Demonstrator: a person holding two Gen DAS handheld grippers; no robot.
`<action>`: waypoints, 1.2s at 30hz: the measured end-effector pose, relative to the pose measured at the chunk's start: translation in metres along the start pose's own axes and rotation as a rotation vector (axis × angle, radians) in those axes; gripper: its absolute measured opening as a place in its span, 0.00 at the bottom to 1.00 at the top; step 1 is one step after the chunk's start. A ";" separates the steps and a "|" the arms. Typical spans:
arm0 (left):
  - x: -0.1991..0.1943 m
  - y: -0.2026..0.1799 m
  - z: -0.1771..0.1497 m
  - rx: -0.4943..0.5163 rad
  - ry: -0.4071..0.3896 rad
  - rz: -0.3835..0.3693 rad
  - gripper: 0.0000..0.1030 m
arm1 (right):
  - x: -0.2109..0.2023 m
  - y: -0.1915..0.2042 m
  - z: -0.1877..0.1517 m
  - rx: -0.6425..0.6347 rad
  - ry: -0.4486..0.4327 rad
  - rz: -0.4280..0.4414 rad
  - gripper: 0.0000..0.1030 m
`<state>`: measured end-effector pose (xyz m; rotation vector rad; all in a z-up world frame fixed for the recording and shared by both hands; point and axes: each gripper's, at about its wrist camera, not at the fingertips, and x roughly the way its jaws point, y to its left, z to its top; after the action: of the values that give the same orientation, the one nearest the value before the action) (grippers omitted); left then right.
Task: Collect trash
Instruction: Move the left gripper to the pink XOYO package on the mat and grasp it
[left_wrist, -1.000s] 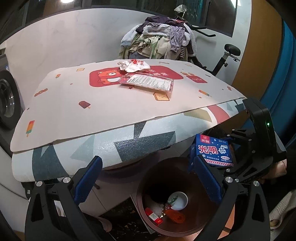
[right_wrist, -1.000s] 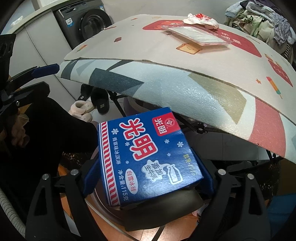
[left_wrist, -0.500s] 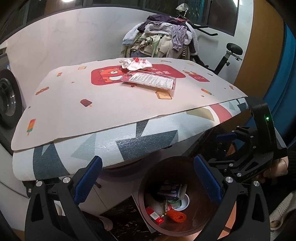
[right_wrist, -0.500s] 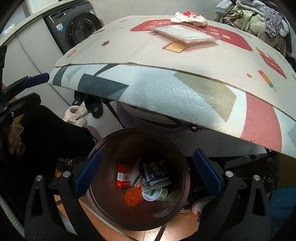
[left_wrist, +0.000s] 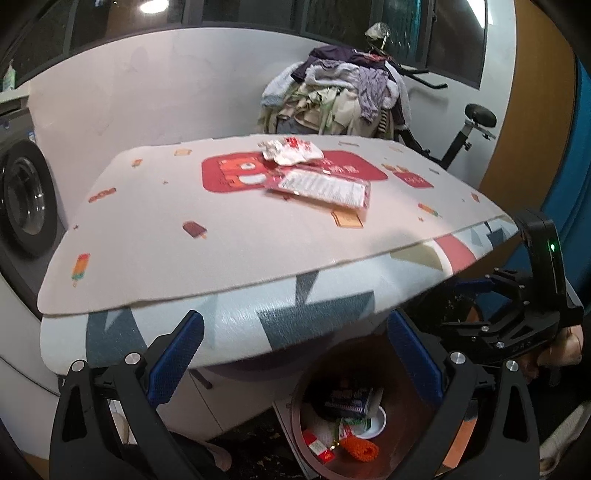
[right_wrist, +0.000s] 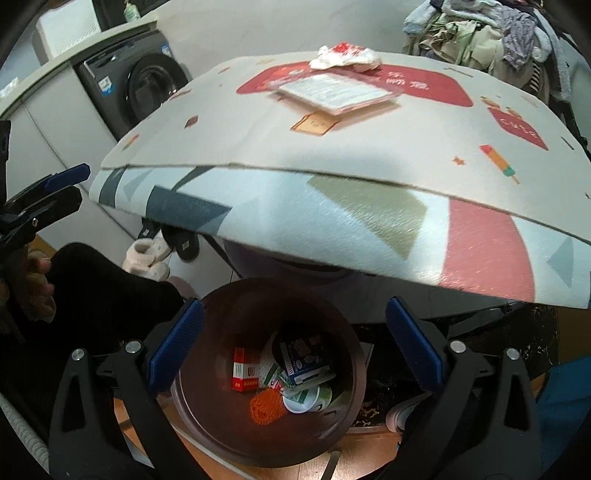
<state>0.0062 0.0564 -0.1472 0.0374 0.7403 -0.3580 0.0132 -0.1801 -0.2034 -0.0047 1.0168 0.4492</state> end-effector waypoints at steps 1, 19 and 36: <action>0.000 0.002 0.003 -0.008 -0.009 -0.001 0.94 | -0.001 -0.001 0.001 0.004 -0.005 -0.002 0.94; 0.017 0.015 0.071 -0.061 0.019 -0.037 0.94 | -0.028 -0.038 0.044 0.075 -0.077 -0.089 0.94; 0.080 0.016 0.099 -0.218 0.145 -0.089 0.94 | -0.036 -0.072 0.097 0.081 -0.146 -0.166 0.94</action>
<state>0.1305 0.0313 -0.1291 -0.1772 0.9234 -0.3607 0.1029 -0.2381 -0.1361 0.0153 0.8822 0.2527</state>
